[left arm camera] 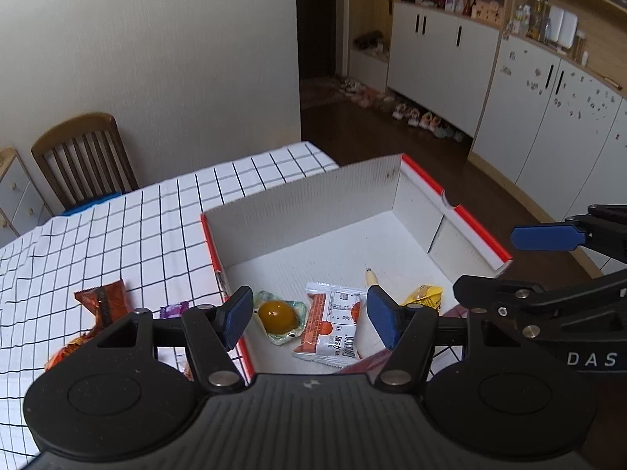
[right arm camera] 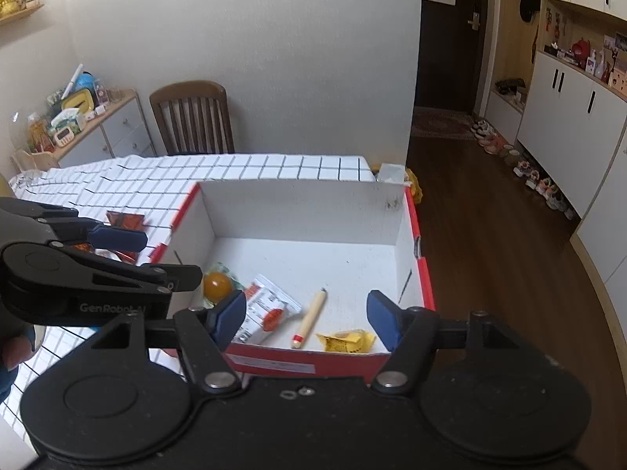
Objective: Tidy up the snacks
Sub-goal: 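Lift both open grippers away from the red box, then grasp the red chip bag with the left gripper while the right grasps the blue cookie packet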
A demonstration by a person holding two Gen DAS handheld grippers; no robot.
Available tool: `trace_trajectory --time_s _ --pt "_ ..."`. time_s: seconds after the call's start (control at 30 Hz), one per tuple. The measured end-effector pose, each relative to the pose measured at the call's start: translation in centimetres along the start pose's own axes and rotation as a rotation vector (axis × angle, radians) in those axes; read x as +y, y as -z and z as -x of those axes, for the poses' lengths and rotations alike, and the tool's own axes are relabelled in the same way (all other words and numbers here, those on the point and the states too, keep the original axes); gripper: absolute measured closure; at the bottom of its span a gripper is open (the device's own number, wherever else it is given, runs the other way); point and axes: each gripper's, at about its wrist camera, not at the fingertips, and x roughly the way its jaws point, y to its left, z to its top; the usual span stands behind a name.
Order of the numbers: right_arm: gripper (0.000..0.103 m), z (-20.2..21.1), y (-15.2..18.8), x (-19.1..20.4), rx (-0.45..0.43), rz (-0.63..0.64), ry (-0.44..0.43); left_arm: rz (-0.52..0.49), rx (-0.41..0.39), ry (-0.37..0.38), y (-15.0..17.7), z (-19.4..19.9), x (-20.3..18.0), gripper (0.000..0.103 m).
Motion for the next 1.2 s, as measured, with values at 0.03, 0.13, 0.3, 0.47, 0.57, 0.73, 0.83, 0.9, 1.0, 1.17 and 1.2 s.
trace_trajectory --time_s 0.03,0.13,0.3,0.47,0.57,0.73,0.83,0.9,1.0,1.17,1.2 --pt "0.034 0.3 -0.1 0.3 -0.006 0.002 -0.002 -0.002 -0.008 0.006 0.1 0.5 0.1 0.039" --pt "0.031 1.2 -0.1 1.0 -0.025 0.007 -0.01 -0.003 -0.037 0.013 0.5 2.0 0.7 0.035" --pt "0.027 2.5 -0.1 2.3 -0.053 0.002 -0.016 0.009 -0.079 0.022 1.1 4.2 2.0 0.035" --pt "0.017 3.8 -0.2 4.1 -0.086 0.0 -0.022 0.039 -0.11 0.027 1.9 6.5 4.1 0.031" --pt "0.015 4.5 -0.3 5.6 -0.11 0.013 -0.016 0.038 -0.142 0.025 2.6 7.9 5.3 0.028" --pt "0.005 5.2 -0.4 8.2 -0.147 0.031 -0.019 0.031 -0.18 0.015 3.7 9.7 7.5 0.023" --pt "0.001 5.4 -0.5 9.7 -0.161 0.027 -0.024 0.035 -0.191 0.021 4.3 10.5 8.9 0.023" --pt "0.0 5.2 -0.5 10.7 -0.164 0.024 -0.032 0.035 -0.197 0.022 4.7 10.9 9.9 0.023" --pt "0.0 5.0 -0.4 12.2 -0.164 0.02 -0.047 0.035 -0.203 0.018 5.4 11.5 11.4 0.022" --pt "0.0 4.6 0.0 14.4 -0.178 -0.006 -0.077 0.053 -0.205 0.005 6.5 12.0 14.4 0.021" --pt "0.0 4.5 0.0 14.9 -0.18 -0.012 -0.08 0.057 -0.205 0.001 6.7 11.9 15.1 0.02"
